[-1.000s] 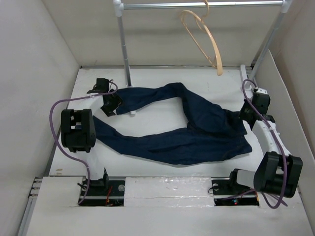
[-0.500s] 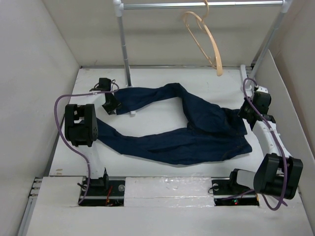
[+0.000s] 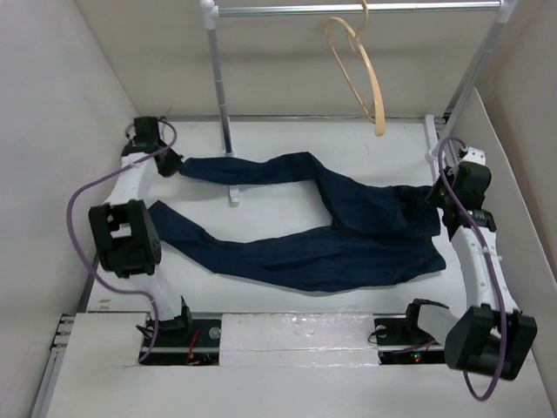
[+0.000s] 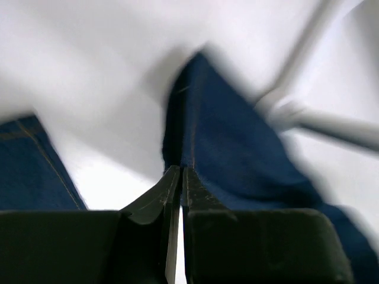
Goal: Place the trousers on the hanger
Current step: Flatten out the trousers at the center of the board.
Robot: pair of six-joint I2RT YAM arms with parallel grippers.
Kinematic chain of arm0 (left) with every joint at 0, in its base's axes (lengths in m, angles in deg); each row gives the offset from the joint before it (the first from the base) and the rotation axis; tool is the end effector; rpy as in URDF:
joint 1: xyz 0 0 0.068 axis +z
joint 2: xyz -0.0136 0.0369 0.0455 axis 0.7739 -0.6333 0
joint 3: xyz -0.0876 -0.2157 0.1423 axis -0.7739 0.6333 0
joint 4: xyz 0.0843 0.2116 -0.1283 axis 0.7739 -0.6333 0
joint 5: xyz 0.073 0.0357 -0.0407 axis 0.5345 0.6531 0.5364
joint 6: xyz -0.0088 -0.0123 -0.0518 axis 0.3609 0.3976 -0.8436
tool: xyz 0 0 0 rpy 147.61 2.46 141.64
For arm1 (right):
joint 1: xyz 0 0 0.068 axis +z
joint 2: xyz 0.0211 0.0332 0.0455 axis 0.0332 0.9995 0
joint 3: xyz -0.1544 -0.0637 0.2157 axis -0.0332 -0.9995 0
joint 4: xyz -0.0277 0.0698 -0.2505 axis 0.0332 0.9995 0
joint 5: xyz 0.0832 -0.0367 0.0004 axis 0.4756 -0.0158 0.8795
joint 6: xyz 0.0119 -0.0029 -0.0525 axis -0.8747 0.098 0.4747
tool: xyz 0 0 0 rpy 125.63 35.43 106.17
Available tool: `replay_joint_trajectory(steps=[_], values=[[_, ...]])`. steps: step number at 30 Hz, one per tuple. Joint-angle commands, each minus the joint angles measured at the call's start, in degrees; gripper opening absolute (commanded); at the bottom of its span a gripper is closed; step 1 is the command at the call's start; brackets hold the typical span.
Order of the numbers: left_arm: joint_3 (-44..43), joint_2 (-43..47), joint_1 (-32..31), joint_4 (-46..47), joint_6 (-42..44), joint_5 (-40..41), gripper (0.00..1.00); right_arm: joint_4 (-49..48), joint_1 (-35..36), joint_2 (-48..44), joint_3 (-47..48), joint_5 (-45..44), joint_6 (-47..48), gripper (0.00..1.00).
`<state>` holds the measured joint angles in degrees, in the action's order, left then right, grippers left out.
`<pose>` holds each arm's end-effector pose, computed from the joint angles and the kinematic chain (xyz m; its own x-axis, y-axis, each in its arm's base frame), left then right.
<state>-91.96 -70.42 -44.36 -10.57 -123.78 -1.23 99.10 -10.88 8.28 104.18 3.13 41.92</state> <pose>0.4016 0.0429 0.2515 -0.5398 -0.6491 -0.5360 -0.4855 0.7602 -0.4317 0.2398 -0.0550 0.2873 -0.4683 0.2670 -0.8423 0.3104 0.9422 0.1261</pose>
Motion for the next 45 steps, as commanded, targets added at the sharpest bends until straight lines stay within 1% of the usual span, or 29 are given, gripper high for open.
replay_joint_trajectory(steps=[1, 5, 8, 10, 12, 14, 15, 17, 18, 20, 21, 22, 23, 25, 26, 27, 28, 29, 31, 32, 33, 35, 37, 38, 39, 40, 42, 44, 45], values=[[-7.1, 13.0, 3.1, 0.7, -1.7, -0.3, 0.0, 1.0, 0.1, -6.2, 3.7, 0.4, 0.7, 0.0], [-6.3, 20.8, 3.1, 0.0, -3.0, -1.9, 0.0, 5.7, 1.4, -7.8, 7.2, -0.4, 2.6, 0.0], [-9.7, 25.1, 3.1, -4.3, -2.8, -2.8, 0.0, 10.2, 3.5, -9.4, 11.5, -3.9, 4.7, 0.0], [-14.7, 27.1, 3.1, -8.6, -1.4, 1.2, 0.0, 14.2, 4.8, -11.2, 13.9, -6.1, 6.2, 0.0], [-19.8, 28.8, 3.1, -14.1, -0.2, 9.4, 0.0, 17.8, 6.8, -12.6, 17.5, -8.6, 6.7, 0.0], [-17.5, 32.0, 3.1, -14.8, 1.2, 15.8, 0.0, 21.6, 8.7, -13.8, 22.7, -12.0, 8.3, 0.0], [-13.7, 32.7, 3.1, -14.6, 1.9, 16.9, 0.0, 23.0, 10.3, -14.0, 24.4, -13.4, 8.3, 0.0], [-10.7, 35.4, 3.1, -14.9, 2.7, 20.5, 0.0, 25.4, 10.8, -14.3, 26.8, -18.1, 11.0, 0.0], [-8.9, 35.7, 3.1, -15.0, 2.7, 25.2, 0.0, 25.7, 11.5, -14.4, 26.9, -19.4, 11.3, 0.0], [-7.9, 33.2, 3.1, -14.2, 2.9, 29.1, 0.0, 23.2, 11.5, -13.3, 24.3, -20.9, 11.7, 0.0], [-7.8, 30.2, 3.1, -13.2, 3.1, 28.7, 0.0, 16.5, 11.5, -10.1, 20.6, -20.1, 11.7, 0.0], [-7.9, 30.2, 3.1, -12.0, 3.4, 28.6, 0.0, 16.5, 10.2, -7.6, 19.3, -20.1, 11.4, 0.0], [-7.9, 25.8, 3.1, -10.2, 4.3, 24.8, 0.0, 11.7, 8.7, -4.7, 18.2, -16.1, 11.0, 0.0], [-14.6, 18.6, 3.1, -11.8, 4.3, 23.5, 0.0, 6.5, 4.3, 4.9, 17.4, -11.6, 10.0, 0.0], [-17.6, 11.1, 3.7, -11.6, 5.3, 22.4, 0.0, 4.0, 3.0, 8.6, 18.1, -8.4, 9.2, 0.0], [-23.8, 7.2, 3.7, -13.2, 5.6, 21.2, 0.0, 4.2, 1.6, 12.6, 19.5, -6.4, 7.3, 0.0], [-27.1, 3.0, 4.5, -15.4, 3.8, 21.5, 0.0, 4.9, 0.2, 19.8, 21.6, -3.6, 5.9, 0.0], [-29.9, -2.9, 5.7, -17.0, 2.7, 22.0, 0.0, 3.7, -0.7, 22.6, 24.3, -0.4, 5.5, 0.0], [-30.0, -5.4, 8.4, -15.0, 1.5, 14.8, 0.0, 3.7, -1.4, 28.0, 26.1, 0.4, 4.5, 0.0], [-28.3, -5.7, 11.9, -13.0, 1.2, 10.5, 0.0, 3.6, -2.0, 28.7, 26.7, 2.8, 4.3, 0.0], [-24.9, -5.7, 13.3, -8.1, 0.6, 1.0, 0.0, 1.5, -2.0, 29.2, 26.7, 2.9, 4.2, 0.0], [-26.1, -8.6, 15.2, -7.3, -0.6, -3.0, 0.0, 0.7, -2.0, 31.0, 26.9, 2.8, 3.7, 0.0], [-32.4, -11.4, 15.2, -9.7, 0.5, -1.9, 0.0, 1.7, -2.0, 32.6, 29.0, 2.4, 3.6, 0.09], [-33.6, -13.1, 15.2, -9.3, 0.7, -1.9, 0.0, 2.5, -0.9, 34.4, 30.9, 3.1, 3.8, 0.39], [-33.7, -13.1, 15.2, -9.3, 0.7, -1.9, 0.04, 2.5, -0.9, 34.4, 30.9, 3.1, 3.8, 0.39], [-33.1, -13.3, 15.2, -9.0, 0.5, -2.6, 0.16, 3.0, -0.4, 34.6, 31.2, 3.0, 4.2, 0.64], [-31.7, -13.0, 14.5, -9.0, 2.0, -5.0, 0.31, 4.3, 1.9, 31.9, 30.1, 2.1, 5.4, 0.73], [-27.0, -9.7, 13.9, -8.0, 2.6, -3.8, 0.41, 2.2, 3.8, 24.9, 27.0, -0.5, 5.4, 0.81], [-24.4, -7.9, 13.9, -6.5, 2.7, -3.8, 0.62, 1.1, 4.7, 22.0, 23.0, -0.9, 4.6, 0.83]])
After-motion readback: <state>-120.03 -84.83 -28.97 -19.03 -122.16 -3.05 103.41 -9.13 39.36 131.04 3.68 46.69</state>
